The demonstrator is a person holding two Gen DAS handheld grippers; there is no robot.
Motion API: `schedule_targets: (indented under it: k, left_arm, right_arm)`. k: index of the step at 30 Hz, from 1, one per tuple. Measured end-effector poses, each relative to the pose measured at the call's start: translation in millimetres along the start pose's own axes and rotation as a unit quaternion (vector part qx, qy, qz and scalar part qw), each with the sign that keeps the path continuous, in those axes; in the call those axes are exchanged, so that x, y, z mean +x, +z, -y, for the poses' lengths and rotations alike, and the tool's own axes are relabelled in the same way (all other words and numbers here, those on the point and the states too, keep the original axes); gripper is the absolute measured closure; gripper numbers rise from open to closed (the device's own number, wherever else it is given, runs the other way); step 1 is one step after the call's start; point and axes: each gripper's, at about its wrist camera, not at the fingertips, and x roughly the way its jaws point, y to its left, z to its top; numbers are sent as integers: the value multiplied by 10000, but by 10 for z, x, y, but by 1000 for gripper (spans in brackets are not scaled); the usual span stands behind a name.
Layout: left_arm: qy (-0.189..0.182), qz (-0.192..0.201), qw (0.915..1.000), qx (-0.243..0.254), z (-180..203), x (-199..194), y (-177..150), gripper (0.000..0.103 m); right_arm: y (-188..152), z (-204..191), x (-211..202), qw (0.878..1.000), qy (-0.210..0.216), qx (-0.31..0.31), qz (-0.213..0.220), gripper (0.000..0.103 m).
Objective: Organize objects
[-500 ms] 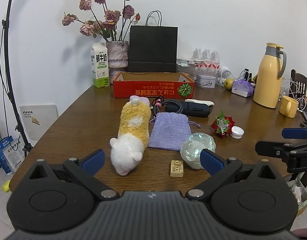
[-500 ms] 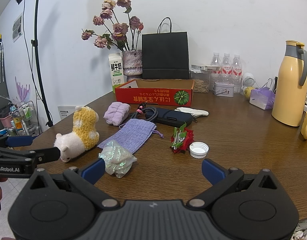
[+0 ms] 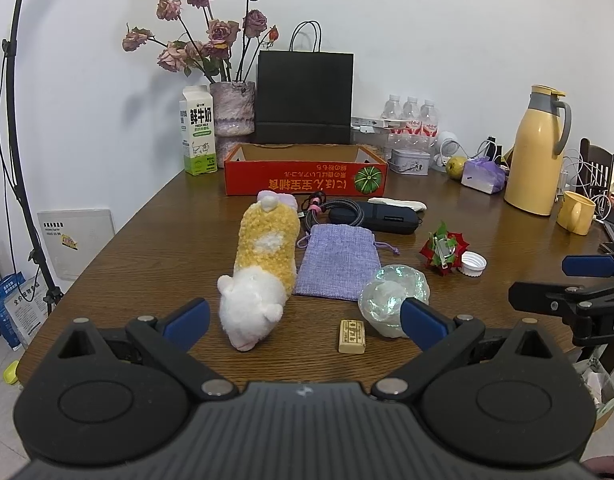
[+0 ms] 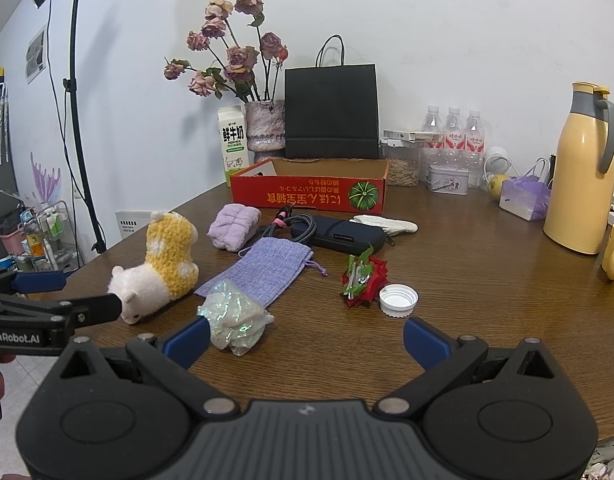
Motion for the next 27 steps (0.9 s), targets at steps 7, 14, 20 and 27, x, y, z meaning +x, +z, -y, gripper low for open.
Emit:
schedule_targets:
  k: [7, 14, 20, 27]
  left_arm:
    - [1, -1, 10000, -1, -2, 2, 3, 0]
    - [0, -11, 10000, -5, -5, -2, 10, 0]
    - [1, -3, 10000, -1, -6, -10, 16, 0]
    - [5, -1, 10000, -1, -6, -11, 15, 0]
  right_arm:
    - [-4, -10, 5, 10000, 2, -1, -1, 0]
    - [-5, -12, 7, 10000, 2, -2, -1, 0]
    - [-11, -27, -3, 10000, 8, -8, 2, 0]
    - [-17, -27, -2, 10000, 9, -12, 5, 0]
